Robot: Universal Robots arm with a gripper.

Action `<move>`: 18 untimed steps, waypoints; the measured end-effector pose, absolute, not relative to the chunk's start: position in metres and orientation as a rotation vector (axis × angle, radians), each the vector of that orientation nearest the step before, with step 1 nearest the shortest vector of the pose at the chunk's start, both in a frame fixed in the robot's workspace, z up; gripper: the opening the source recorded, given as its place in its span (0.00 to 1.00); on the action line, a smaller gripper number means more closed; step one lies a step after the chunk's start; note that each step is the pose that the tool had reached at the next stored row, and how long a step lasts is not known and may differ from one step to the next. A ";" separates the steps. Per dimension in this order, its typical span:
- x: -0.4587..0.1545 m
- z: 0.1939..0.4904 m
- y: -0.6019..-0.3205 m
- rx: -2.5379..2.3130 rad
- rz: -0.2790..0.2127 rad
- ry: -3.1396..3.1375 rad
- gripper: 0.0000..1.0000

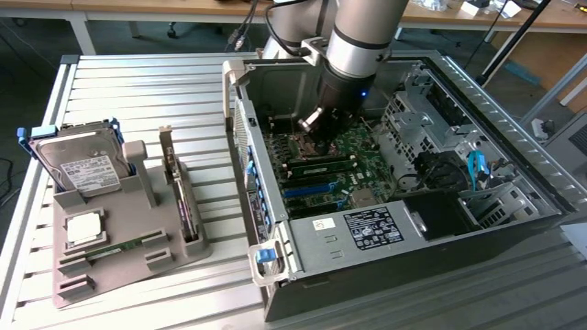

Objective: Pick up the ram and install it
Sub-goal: 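Press down the ram until it locks into place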

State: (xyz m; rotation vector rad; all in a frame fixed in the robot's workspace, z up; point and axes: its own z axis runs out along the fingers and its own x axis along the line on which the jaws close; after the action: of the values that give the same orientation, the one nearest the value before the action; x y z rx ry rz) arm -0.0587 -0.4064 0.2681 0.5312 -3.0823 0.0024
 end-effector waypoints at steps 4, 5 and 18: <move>-0.059 0.268 -0.406 0.407 0.002 -3.101 0.11; -0.059 0.268 -0.406 0.378 0.001 -3.105 0.11; -0.059 0.267 -0.406 -0.043 -0.002 -3.127 0.11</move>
State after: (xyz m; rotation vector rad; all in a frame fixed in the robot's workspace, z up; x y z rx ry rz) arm -0.0588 -0.4064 0.2674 -0.0434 -3.1274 -0.0018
